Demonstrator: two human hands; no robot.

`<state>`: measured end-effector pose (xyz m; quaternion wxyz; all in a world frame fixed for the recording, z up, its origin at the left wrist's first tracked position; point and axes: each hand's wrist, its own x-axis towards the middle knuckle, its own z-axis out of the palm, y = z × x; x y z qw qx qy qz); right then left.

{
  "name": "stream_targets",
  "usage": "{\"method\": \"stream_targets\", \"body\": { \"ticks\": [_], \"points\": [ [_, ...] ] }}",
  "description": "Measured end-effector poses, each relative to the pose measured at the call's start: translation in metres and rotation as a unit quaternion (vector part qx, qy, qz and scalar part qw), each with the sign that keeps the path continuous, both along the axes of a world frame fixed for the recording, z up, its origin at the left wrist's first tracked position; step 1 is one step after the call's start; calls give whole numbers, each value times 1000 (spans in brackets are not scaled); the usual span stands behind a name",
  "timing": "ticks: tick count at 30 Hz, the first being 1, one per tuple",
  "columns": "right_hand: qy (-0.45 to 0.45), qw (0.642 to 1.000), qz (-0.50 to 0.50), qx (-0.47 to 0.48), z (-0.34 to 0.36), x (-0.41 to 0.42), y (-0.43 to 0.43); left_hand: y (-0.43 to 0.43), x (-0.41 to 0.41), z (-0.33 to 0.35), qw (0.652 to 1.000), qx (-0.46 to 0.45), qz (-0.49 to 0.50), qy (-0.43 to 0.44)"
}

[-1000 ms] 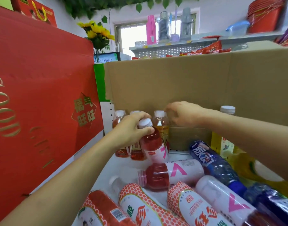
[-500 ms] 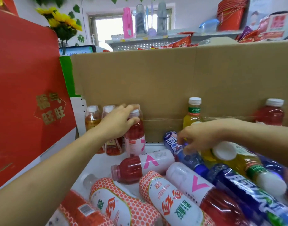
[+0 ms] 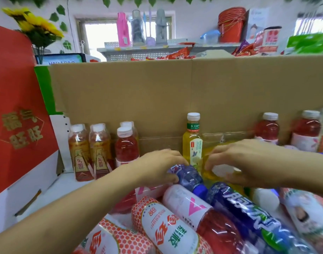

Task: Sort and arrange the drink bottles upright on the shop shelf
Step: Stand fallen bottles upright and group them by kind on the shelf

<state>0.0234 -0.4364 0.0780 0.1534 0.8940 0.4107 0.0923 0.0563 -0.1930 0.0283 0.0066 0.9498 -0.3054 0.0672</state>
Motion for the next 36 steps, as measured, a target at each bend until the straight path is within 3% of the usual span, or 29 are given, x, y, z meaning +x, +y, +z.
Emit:
{"method": "stream_targets", "body": {
  "ticks": [4, 6, 14, 18, 21, 25, 27, 29, 36],
  "points": [
    [34, 970, -28, 239, 14, 41, -25, -13, 14, -6, 999, -12, -40, 27],
    [59, 949, -62, 305, 16, 67, -30, -20, 22, -6, 997, 26, -70, 26],
    [99, 920, -130, 356, 16, 113, -11, -48, 49, -7, 965, 218, -148, 17],
    [108, 919, -131, 355, 16, 115, -3, -52, 59, -6, 958, 223, -177, 20],
    [108, 922, -133, 348, 16, 117, -1, -38, 62, 1, 978, 118, -168, 36],
    [102, 922, -130, 349, 12, 119, 2, -4, 65, 12, 986, -160, -53, 14],
    [115, 914, -131, 367, 9, 122, 5, 7, 67, 11, 952, -303, 35, 32],
    [128, 907, -129, 381, 6, 125, 7, 11, 73, 8, 916, -383, 112, 51],
    [135, 906, -127, 381, 3, 128, 6, 5, 89, 17, 825, -478, 288, 91]
  ]
}}
